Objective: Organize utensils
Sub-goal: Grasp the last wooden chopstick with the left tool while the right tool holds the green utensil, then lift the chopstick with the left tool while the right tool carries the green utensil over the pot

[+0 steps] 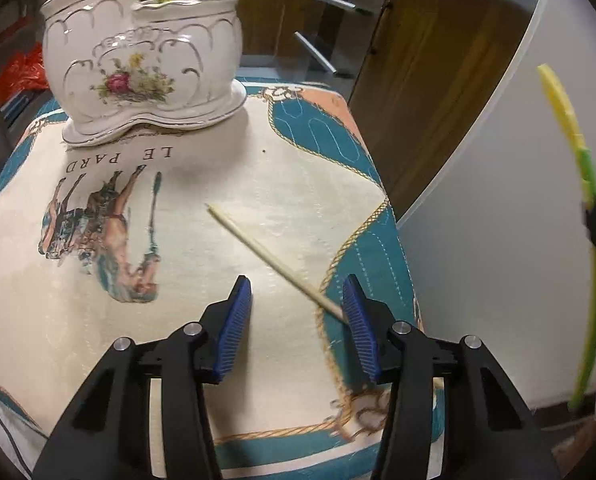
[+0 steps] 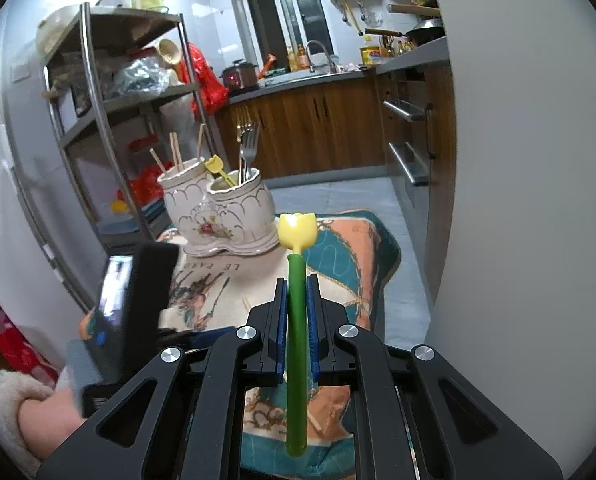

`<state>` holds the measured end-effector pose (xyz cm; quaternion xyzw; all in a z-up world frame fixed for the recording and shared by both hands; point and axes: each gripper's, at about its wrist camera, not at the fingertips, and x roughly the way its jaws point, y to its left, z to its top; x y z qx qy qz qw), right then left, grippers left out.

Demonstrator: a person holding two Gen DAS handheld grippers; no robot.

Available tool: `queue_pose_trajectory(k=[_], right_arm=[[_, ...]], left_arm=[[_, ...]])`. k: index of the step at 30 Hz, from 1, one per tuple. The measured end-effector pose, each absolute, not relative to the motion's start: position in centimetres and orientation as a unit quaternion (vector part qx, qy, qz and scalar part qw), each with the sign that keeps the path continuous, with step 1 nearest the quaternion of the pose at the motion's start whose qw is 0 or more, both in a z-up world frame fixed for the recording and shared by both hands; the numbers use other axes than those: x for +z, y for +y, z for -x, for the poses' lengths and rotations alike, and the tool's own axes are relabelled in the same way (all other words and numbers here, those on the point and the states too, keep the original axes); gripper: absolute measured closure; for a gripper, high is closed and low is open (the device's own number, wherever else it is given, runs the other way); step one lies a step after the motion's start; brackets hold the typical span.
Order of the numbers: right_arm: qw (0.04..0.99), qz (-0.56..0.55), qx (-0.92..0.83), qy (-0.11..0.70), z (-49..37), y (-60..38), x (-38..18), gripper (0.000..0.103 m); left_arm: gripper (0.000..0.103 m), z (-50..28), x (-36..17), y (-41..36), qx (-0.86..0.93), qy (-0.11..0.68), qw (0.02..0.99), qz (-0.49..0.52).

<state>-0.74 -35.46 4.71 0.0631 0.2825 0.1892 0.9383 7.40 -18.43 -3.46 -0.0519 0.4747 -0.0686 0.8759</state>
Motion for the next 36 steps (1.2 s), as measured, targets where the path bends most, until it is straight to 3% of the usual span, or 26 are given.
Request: queue_pose_trajectory(k=[4,10,19,24,36], right_arm=[[0.937,-0.076,0.199,0.275,1.5,-36.3,4.6,0.093],[0.934,-0.083,0.216,0.274,2.2,-36.5,4.2,0.093],[0.927,-0.083,0.235,0.280,2.4,-35.5,3.6,0.093],[0.926,-0.075,0.238,0.282,2.3,-35.1,3.3,0.093],[0.925,-0.075,0.243,0.282,0.1,-33.1,3.0,0.093]], left_arm=[[0.059,-7.9,-3.6,-19.9,-0.032,0.477,0.878,0.022],[0.098,-9.2,-3.4,-18.7,-0.024,0.483,0.875,-0.003],[0.099,-10.9,-3.2,-17.0,-0.112,0.519,0.846,-0.046],[0.098,-9.5,-3.1,-16.6,-0.144,0.519,0.833,-0.124],[0.098,-4.6,-1.4,-13.5,-0.218,0.415,0.875,-0.120]])
